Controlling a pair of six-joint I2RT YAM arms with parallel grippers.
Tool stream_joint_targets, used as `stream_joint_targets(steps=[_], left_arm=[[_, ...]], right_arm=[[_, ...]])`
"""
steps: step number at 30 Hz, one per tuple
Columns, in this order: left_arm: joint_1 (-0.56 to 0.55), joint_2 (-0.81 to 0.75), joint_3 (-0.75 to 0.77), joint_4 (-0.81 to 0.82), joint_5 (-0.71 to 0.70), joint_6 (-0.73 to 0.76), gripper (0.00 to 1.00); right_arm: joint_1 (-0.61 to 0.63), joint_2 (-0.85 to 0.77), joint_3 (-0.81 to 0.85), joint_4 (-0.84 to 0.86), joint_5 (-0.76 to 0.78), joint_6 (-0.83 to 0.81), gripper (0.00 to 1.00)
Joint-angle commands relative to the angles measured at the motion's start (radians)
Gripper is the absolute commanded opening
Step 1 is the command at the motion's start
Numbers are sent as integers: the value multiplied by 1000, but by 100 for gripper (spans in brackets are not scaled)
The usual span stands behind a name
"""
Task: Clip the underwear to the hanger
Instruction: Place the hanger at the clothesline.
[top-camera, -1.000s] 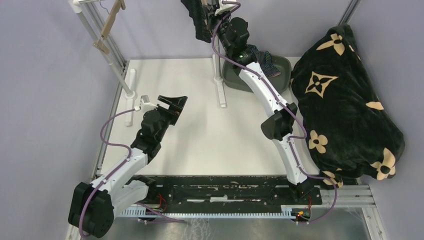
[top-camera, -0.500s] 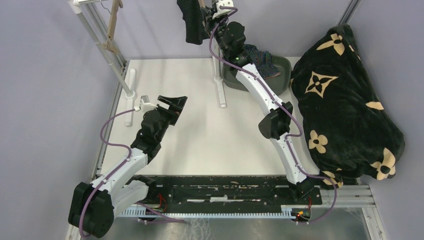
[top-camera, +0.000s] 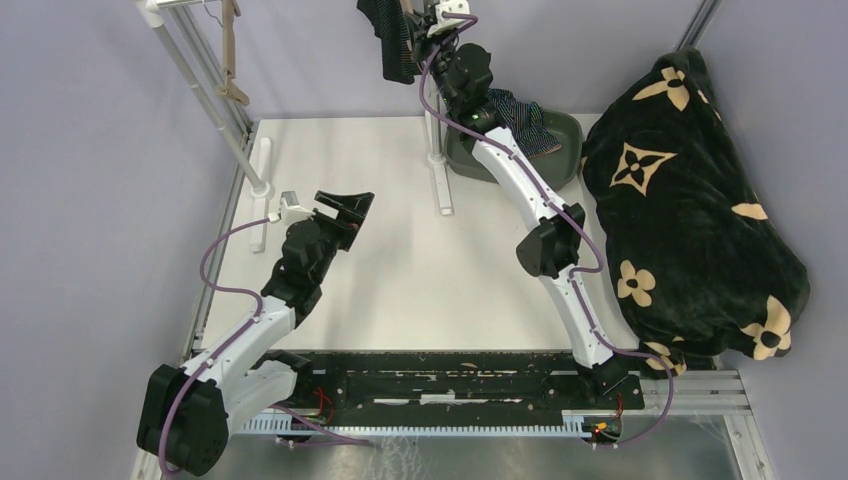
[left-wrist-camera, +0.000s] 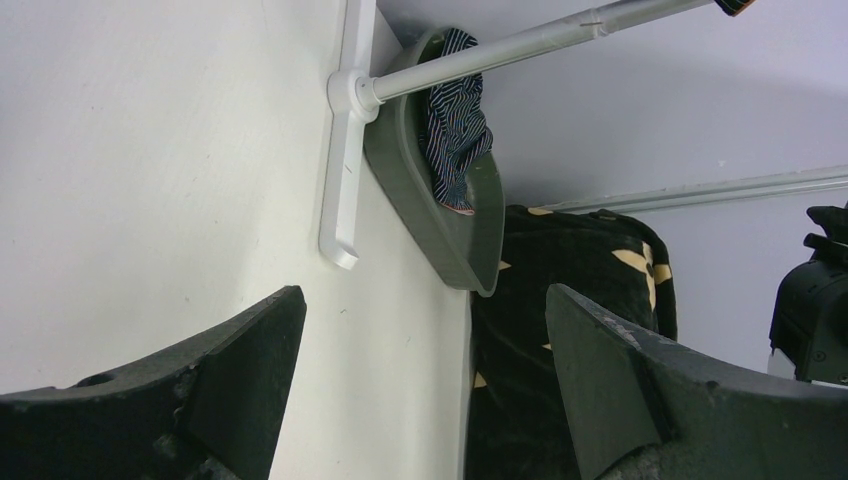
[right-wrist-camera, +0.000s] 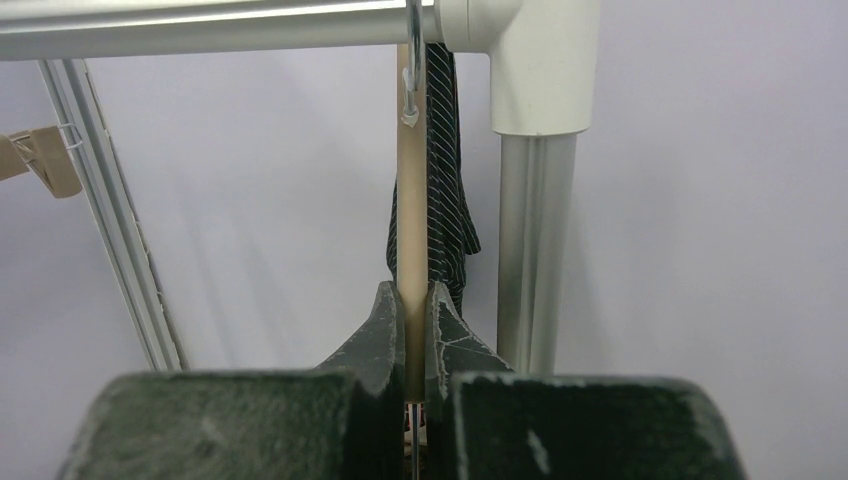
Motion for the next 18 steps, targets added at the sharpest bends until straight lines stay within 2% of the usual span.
stream_joint_targets(steps=[1, 18], left_arm=[[4, -18, 0, 31, -21, 43, 95], [7, -35, 0, 9, -34, 44, 95]], right_arm=[[-7, 0, 68, 107, -6, 9, 1], [-18, 34, 77, 153, -1, 33, 1]])
